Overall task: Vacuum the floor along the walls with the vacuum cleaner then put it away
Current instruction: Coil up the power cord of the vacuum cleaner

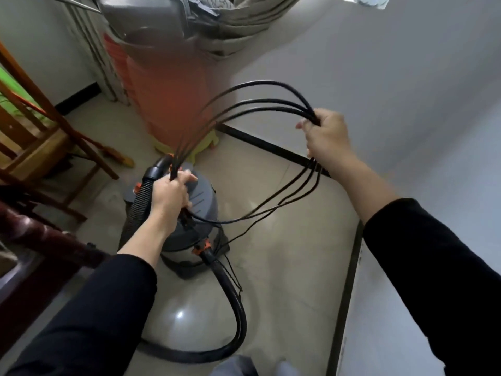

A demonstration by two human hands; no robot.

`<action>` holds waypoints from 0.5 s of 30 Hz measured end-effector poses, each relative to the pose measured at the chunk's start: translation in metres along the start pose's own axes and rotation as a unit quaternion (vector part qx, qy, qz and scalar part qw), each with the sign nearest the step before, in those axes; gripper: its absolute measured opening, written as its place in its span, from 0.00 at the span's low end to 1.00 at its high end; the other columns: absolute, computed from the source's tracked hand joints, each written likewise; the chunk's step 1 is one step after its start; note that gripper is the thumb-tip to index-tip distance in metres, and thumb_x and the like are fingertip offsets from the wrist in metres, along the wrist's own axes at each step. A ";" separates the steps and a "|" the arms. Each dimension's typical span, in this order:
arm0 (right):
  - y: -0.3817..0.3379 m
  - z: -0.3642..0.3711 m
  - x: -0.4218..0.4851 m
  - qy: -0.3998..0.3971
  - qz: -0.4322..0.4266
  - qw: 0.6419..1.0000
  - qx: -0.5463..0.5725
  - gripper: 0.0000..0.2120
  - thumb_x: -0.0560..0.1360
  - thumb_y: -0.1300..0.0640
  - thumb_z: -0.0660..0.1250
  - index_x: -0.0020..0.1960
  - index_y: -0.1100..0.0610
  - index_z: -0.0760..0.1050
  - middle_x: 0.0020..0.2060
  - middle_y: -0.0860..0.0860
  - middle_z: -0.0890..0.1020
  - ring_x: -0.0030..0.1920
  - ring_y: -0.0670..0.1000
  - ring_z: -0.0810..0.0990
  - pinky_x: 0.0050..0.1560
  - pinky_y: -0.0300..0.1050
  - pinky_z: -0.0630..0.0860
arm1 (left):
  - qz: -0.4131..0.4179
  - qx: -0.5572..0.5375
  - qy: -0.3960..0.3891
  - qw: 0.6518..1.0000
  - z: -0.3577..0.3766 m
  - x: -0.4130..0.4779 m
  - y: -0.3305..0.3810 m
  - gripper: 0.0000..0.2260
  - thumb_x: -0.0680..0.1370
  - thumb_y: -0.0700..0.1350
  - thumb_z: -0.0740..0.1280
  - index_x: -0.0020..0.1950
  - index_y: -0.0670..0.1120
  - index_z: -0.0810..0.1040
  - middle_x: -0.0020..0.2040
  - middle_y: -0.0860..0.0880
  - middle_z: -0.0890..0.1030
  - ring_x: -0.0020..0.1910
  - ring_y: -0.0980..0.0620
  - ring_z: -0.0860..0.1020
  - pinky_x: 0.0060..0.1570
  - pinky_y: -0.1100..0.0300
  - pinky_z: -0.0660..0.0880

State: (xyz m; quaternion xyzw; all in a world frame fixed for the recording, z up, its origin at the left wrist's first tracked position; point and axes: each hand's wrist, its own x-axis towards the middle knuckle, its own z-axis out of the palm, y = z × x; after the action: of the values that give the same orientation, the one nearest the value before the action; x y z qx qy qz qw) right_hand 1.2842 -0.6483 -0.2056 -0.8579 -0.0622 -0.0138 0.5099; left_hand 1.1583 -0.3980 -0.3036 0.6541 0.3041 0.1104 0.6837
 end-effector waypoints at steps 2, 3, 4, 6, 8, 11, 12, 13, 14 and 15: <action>0.000 0.011 0.001 -0.001 -0.003 1.000 -0.006 0.13 0.78 0.57 0.61 0.35 0.52 0.74 0.17 0.42 0.69 0.22 0.42 0.69 0.30 0.47 0.74 | 0.069 0.002 0.008 0.998 -0.002 0.006 0.028 0.12 0.78 0.47 0.65 0.35 0.47 0.75 0.22 0.53 0.64 0.20 0.55 0.62 0.23 0.63 0.62; 0.000 0.012 0.004 0.007 0.001 1.000 -0.004 0.13 0.78 0.57 0.61 0.35 0.53 0.74 0.17 0.42 0.69 0.20 0.41 0.69 0.26 0.43 0.74 | 0.115 0.019 0.006 0.993 -0.004 0.007 0.045 0.12 0.77 0.48 0.65 0.33 0.49 0.74 0.22 0.53 0.64 0.20 0.55 0.62 0.22 0.64 0.61; 0.000 0.013 0.007 0.015 0.006 1.000 -0.002 0.13 0.78 0.56 0.61 0.35 0.54 0.74 0.18 0.42 0.69 0.20 0.41 0.69 0.23 0.40 0.72 | 0.161 0.035 0.002 0.986 -0.006 0.006 0.061 0.13 0.75 0.50 0.66 0.31 0.52 0.73 0.22 0.53 0.65 0.20 0.56 0.63 0.22 0.65 0.61; -0.001 0.016 0.015 0.010 0.029 0.999 0.024 0.15 0.79 0.53 0.61 0.35 0.54 0.73 0.21 0.45 0.68 0.19 0.44 0.69 0.22 0.38 0.70 | 0.234 0.058 -0.003 0.971 -0.008 0.004 0.092 0.12 0.73 0.50 0.67 0.30 0.51 0.75 0.22 0.57 0.66 0.21 0.57 0.64 0.21 0.66 0.62; -0.003 0.025 0.021 -0.016 0.077 0.992 0.100 0.16 0.80 0.51 0.61 0.35 0.56 0.72 0.20 0.46 0.65 0.19 0.45 0.65 0.24 0.40 0.69 | 0.269 0.099 0.014 0.958 -0.008 0.004 0.113 0.11 0.72 0.52 0.68 0.33 0.47 0.78 0.22 0.57 0.68 0.22 0.56 0.65 0.22 0.64 0.62; -0.009 0.038 0.026 -0.051 0.128 0.972 0.189 0.16 0.81 0.51 0.60 0.35 0.56 0.69 0.19 0.45 0.62 0.19 0.45 0.61 0.24 0.39 0.65 | 0.272 0.132 0.016 0.953 -0.009 0.004 0.123 0.11 0.75 0.51 0.68 0.35 0.48 0.81 0.22 0.58 0.70 0.23 0.58 0.66 0.25 0.64 0.65; -0.012 0.042 0.028 -0.066 0.137 0.964 0.219 0.16 0.81 0.51 0.60 0.36 0.56 0.68 0.19 0.45 0.62 0.19 0.45 0.60 0.24 0.39 0.64 | 0.256 0.121 -0.001 0.959 -0.010 0.005 0.124 0.10 0.76 0.50 0.68 0.36 0.49 0.82 0.22 0.58 0.69 0.22 0.58 0.65 0.24 0.64 0.64; -0.015 0.045 0.030 -0.087 0.144 0.953 0.254 0.16 0.81 0.52 0.59 0.36 0.56 0.68 0.18 0.45 0.61 0.19 0.46 0.59 0.24 0.38 0.63 | 0.229 0.103 -0.031 0.968 -0.011 0.006 0.124 0.09 0.76 0.49 0.68 0.38 0.49 0.83 0.21 0.58 0.68 0.21 0.58 0.64 0.23 0.64 0.63; -0.019 0.049 0.032 -0.112 0.149 0.938 0.292 0.17 0.82 0.52 0.59 0.35 0.56 0.67 0.18 0.45 0.60 0.19 0.46 0.58 0.23 0.38 0.63 | 0.193 0.086 -0.074 0.975 -0.012 0.009 0.123 0.09 0.77 0.47 0.68 0.40 0.48 0.84 0.22 0.57 0.66 0.21 0.56 0.61 0.22 0.65 0.61; -0.023 0.052 0.035 -0.139 0.155 0.922 0.326 0.17 0.82 0.53 0.58 0.35 0.56 0.67 0.18 0.46 0.60 0.19 0.46 0.58 0.23 0.37 0.62 | 0.150 0.076 -0.120 0.978 -0.012 0.011 0.122 0.08 0.78 0.46 0.67 0.44 0.46 0.85 0.22 0.55 0.65 0.20 0.56 0.60 0.21 0.66 0.59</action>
State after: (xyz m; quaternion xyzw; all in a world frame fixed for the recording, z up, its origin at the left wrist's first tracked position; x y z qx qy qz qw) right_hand 1.3144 -0.5884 -0.2075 -0.6361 -0.0002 0.2058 0.7437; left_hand 1.1904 -0.3673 -0.1883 0.7508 0.1254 0.1093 0.6393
